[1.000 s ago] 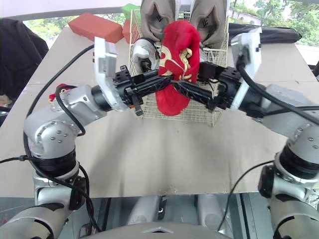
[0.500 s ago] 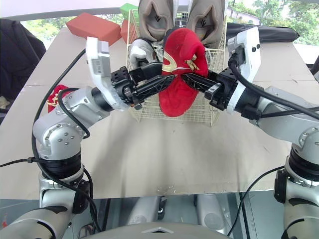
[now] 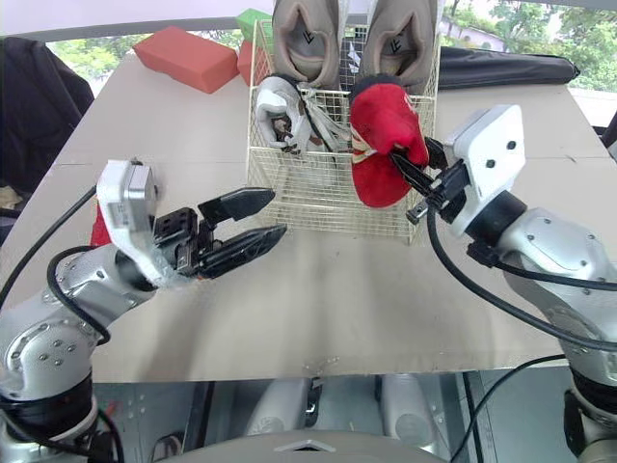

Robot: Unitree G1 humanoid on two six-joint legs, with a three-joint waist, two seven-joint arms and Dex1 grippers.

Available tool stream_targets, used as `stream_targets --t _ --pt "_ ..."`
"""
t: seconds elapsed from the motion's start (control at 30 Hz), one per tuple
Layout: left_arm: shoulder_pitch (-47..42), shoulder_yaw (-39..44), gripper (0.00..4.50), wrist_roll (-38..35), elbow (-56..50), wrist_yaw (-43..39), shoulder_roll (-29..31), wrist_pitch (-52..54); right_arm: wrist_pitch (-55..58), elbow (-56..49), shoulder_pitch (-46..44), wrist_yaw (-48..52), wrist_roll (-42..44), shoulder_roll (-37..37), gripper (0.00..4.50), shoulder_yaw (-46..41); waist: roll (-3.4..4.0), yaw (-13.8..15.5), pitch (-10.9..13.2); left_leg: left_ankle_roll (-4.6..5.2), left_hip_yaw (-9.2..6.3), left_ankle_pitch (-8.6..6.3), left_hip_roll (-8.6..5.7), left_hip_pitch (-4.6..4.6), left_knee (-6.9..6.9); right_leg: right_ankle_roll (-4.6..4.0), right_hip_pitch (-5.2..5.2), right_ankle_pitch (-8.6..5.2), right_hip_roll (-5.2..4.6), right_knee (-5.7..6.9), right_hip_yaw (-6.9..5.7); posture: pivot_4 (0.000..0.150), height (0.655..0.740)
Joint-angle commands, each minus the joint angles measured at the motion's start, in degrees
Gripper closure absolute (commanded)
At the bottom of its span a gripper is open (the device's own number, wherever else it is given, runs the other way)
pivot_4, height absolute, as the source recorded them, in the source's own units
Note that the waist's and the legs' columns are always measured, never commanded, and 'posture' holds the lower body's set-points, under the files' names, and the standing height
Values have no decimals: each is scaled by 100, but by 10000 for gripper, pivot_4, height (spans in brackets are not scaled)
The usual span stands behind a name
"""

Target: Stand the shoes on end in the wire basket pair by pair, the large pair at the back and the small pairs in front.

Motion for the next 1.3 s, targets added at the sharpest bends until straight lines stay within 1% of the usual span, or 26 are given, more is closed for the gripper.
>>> stream_targets --t 0.03,0.13,0.2,0.23,0.3,0.33,0.37,0.4,0.43,0.5,0.57,0.63,0.7,0.8,0.87,0.93,0.97,1.07,1.2,1.3 --pt "70 23 6066 -89 -279 -33 57 -237 -404 -72 87 163 -768 -135 43699 121 0 10 0 0 -1 0 0 -1 0 0 0 0 -1 -1 0 1500 7400" --pt "90 -86 6066 18 -309 24 37 -350 -645 218 392 285 -1356 -32 43699 601 -3 3 -2 0 -3 0 0 -3 0 0 0 0 -1 -4 -2 1500 7400" --pt "66 -180 6066 63 -316 94 18 -391 -917 523 637 472 -1594 111 43699 765 -4 -3 -3 0 -2 0 0 -3 -1 0 -1 0 0 -5 1 1500 7400" --pt "55 -220 6066 84 -312 121 13 -419 -1044 662 727 554 -1672 180 43699 782 -3 -4 -2 0 -2 0 0 -2 -1 0 0 0 0 -5 2 1500 7400" --pt "131 -228 6066 165 -289 152 24 -502 -1222 940 1015 856 -1553 360 43699 719 -3 -3 -2 1 -2 -1 -1 -1 -1 0 0 0 0 -4 6 1500 7400" --pt "169 -226 6066 202 -277 148 37 -537 -1315 1038 1128 999 -1524 425 33372 683 -3 -1 -3 1 -2 -1 0 0 -1 1 0 0 0 -4 6 1500 7400" --pt "219 -203 6066 219 -264 183 32 -566 -1359 1104 1242 1140 -1386 514 29540 602 -3 -3 -3 1 -3 -1 0 1 -1 0 0 0 0 -3 6 1500 7400" --pt "267 -179 6066 228 -252 211 25 -593 -1446 1142 1339 1282 -1326 551 24684 540 -3 -3 -4 1 -4 -1 0 2 -2 0 0 0 0 -3 6 1500 7400" --pt "352 -149 6066 281 -242 187 38 -634 -1455 1132 1460 1511 -1180 508 17575 464 -3 -3 -4 1 -6 -1 2 6 -3 0 3 0 1 -3 6 1500 7400" --pt "538 7 6066 295 -219 316 -17 -691 -1447 973 1681 2043 -781 301 13207 144 -2 13 -4 2 -8 -1 2 15 -5 0 12 0 2 -4 6 1500 7400" --pt "769 221 6066 228 -210 528 -72 -735 -1487 838 1840 2550 -483 16 5080 -233 -2 10 -3 4 -8 -3 4 51 -16 0 51 -2 -1 -20 6 1500 7400" --pt "991 503 6066 117 -150 779 -139 -769 -1477 751 1938 2905 -191 -208 5080 -540 -2 4 -3 7 -7 -6 7 76 -26 -1 76 -2 -1 -38 6 1500 7400" --pt "1224 860 6066 59 -10 937 -153 -790 -1519 664 1997 3173 -66 -396 5080 -731 -2 -10 -3 7 -9 -6 8 77 -27 -1 76 -2 0 -38 6 1500 7400" --pt "1581 1653 6066 -235 485 1332 -31 -568 -1600 651 1995 3824 319 -786 5080 -1275 1 -17 -2 7 -7 -6 11 83 -31 -1 76 -2 3 -35 8 1500 7400" --pt "1751 2141 6066 -473 941 1503 228 -275 -1398 652 1849 4109 829 -1043 5080 -1564 0 -8 -2 7 -9 -6 12 85 -35 -1 76 -2 4 -35 5 1500 7400" --pt "1882 2511 6066 -559 1357 1592 554 25 -1216 701 1696 4441 1317 -1357 5080 -1853 -1 -7 -1 7 -11 -6 12 85 -35 -1 77 -2 5 -35 2 1500 7400" --pt "1908 2672 6066 -666 1548 1654 667 154 -1159 735 1630 4573 1462 -1490 5080 -1963 0 -7 -1 7 -10 -6 12 85 -35 -2 77 -2 4 -35 3 1500 7400" --pt "1995 3099 6066 -577 2223 1656 1113 485 -1064 758 1422 4869 1722 -1858 5080 -2185 -3 3 -1 8 -9 -6 12 84 -35 -2 77 -3 2 -40 3 1500 7400" --pt "1658 3189 6066 -321 3342 1665 1742 881 -1058 725 920 4976 2005 -2060 5080 -2114 -3 5 -1 7 -8 -6 12 83 -39 -3 77 -4 1 -45 -3 1500 7400" --pt "1487 2995 6066 110 3705 1342 2030 797 -1088 601 622 4910 1993 -1994 5080 -1784 -4 -3 -1 6 -6 -6 12 82 -45 -3 76 -3 -2 -51 -2 1500 7400"
